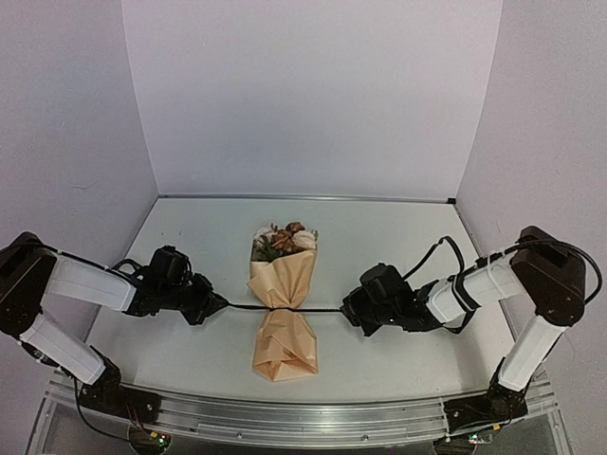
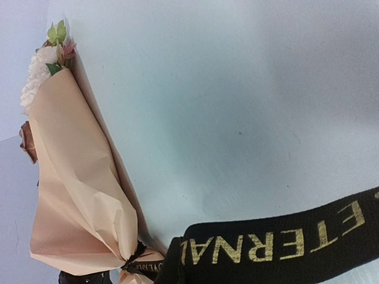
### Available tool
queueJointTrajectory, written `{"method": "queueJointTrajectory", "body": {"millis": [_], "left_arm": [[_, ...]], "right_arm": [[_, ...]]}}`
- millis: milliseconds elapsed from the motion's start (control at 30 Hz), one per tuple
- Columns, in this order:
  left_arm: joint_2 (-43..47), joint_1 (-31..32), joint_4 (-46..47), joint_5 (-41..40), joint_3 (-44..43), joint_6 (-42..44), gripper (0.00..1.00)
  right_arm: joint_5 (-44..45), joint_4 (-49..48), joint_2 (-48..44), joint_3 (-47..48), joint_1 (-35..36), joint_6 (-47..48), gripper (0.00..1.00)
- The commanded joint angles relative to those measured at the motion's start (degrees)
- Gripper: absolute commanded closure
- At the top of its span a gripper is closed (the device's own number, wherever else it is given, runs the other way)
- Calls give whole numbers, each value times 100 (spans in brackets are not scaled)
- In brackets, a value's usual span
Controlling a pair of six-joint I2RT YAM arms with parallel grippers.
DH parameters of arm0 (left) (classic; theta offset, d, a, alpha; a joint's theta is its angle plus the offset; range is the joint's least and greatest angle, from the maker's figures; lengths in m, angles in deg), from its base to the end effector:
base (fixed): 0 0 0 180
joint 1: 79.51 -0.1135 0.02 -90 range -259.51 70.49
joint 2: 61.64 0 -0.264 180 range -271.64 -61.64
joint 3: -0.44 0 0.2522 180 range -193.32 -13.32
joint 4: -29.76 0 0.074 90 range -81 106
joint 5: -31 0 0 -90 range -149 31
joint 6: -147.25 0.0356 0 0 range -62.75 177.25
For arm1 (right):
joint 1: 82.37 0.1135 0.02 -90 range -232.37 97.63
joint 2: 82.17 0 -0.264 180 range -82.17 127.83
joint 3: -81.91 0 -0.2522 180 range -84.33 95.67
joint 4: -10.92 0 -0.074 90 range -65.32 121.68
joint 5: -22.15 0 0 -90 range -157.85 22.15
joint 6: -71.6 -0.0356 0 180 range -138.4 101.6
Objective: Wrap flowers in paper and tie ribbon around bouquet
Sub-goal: Cross the half-tied ribbon over the folded bouquet.
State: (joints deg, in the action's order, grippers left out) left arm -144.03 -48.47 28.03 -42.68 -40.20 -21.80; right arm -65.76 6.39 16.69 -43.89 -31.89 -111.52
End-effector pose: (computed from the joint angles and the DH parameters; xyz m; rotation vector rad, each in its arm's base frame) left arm 0.2105 -0.1383 0.1328 -0.9330 2.4984 -1.1565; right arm 0.2071 0.2490 0.1265 0.9690 2.4220 1.1373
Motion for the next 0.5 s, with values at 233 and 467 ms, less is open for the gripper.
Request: {"method": "queueJointTrajectory", "body": {"millis": [233, 467], "left_arm": [[267, -851, 25, -254, 564, 276, 100], [494, -496, -614, -258, -494, 1362, 100]], "right_arm": [[815, 1340, -307, -355, -387, 328, 100], [610, 2028, -322, 494, -263, 1265, 100]]}}
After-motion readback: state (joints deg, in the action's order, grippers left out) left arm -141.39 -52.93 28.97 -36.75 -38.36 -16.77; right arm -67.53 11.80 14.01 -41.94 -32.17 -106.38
